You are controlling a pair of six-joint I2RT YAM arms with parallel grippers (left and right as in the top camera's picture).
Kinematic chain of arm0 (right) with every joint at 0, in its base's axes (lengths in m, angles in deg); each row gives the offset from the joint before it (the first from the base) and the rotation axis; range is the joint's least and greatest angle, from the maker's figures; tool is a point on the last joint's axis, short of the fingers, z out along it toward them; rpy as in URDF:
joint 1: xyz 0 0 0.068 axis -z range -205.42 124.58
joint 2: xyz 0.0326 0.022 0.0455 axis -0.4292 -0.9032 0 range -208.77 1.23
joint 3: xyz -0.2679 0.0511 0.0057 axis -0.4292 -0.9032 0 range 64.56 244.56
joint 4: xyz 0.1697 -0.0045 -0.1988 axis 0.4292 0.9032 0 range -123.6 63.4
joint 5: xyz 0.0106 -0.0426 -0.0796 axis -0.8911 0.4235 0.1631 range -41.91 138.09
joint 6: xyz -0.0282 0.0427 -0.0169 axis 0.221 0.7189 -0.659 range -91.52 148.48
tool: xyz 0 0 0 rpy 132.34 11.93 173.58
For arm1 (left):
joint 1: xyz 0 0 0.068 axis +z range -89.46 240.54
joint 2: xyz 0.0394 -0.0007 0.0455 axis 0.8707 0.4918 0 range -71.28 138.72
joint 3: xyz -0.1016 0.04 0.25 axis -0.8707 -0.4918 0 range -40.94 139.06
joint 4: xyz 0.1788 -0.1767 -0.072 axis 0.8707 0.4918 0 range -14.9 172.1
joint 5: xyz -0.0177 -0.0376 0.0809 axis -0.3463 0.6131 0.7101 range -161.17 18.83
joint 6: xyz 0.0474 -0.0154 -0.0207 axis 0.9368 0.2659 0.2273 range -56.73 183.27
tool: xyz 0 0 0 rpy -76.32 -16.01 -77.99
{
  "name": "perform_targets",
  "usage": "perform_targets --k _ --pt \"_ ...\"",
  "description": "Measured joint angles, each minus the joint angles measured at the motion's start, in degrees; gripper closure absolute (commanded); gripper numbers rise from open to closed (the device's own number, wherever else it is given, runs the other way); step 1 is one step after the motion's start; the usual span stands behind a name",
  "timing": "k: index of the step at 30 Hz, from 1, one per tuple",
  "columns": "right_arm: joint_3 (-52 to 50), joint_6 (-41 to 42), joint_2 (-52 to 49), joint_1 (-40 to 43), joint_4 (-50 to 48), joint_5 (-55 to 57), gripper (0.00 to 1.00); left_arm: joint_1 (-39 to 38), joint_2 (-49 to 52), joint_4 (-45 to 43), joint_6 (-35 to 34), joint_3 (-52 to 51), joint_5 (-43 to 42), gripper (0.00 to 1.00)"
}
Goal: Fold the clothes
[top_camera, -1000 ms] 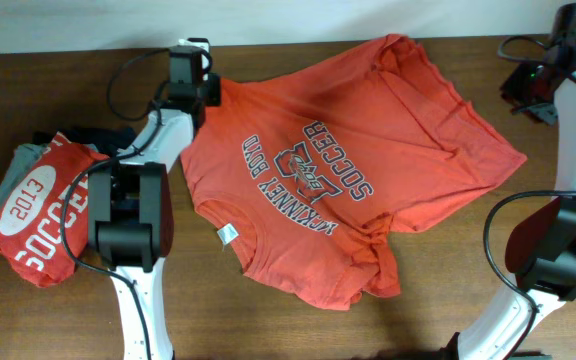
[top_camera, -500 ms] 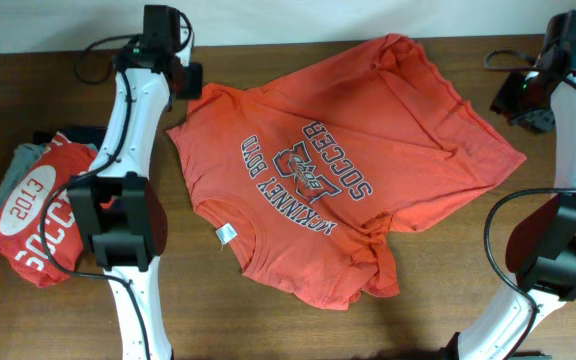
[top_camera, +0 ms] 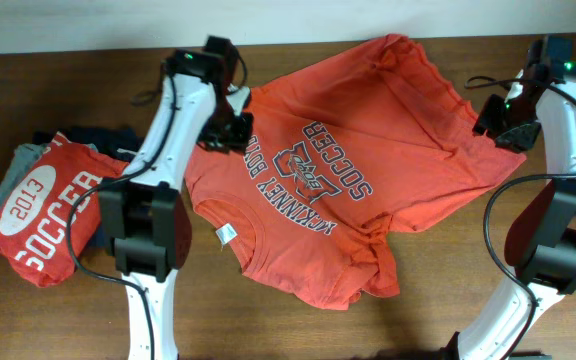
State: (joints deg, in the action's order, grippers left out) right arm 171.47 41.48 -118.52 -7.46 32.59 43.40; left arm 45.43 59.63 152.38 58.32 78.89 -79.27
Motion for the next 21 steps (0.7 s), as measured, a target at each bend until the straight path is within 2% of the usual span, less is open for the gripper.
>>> perform_targets --k 3,7,14,21 --pt "0.0 0.0 0.0 0.0 0.0 -0.3 0.48 -0.3 0.0 -6.4 -4.1 -6.8 0.2 0.87" --pt "0.0 0.0 0.0 0.0 -0.2 -0.6 0.48 0.9 0.0 -15.6 -8.3 -15.7 1.1 0.99" --pt "0.0 -0.1 0.0 0.0 -0.4 -0.8 0.48 2.5 -0.1 -24.1 -11.0 -18.2 4.5 1.00" --pt "0.0 -0.1 0.0 0.0 -0.4 -0.8 0.48 3.7 0.3 -43.0 -10.6 -18.3 8.4 1.00"
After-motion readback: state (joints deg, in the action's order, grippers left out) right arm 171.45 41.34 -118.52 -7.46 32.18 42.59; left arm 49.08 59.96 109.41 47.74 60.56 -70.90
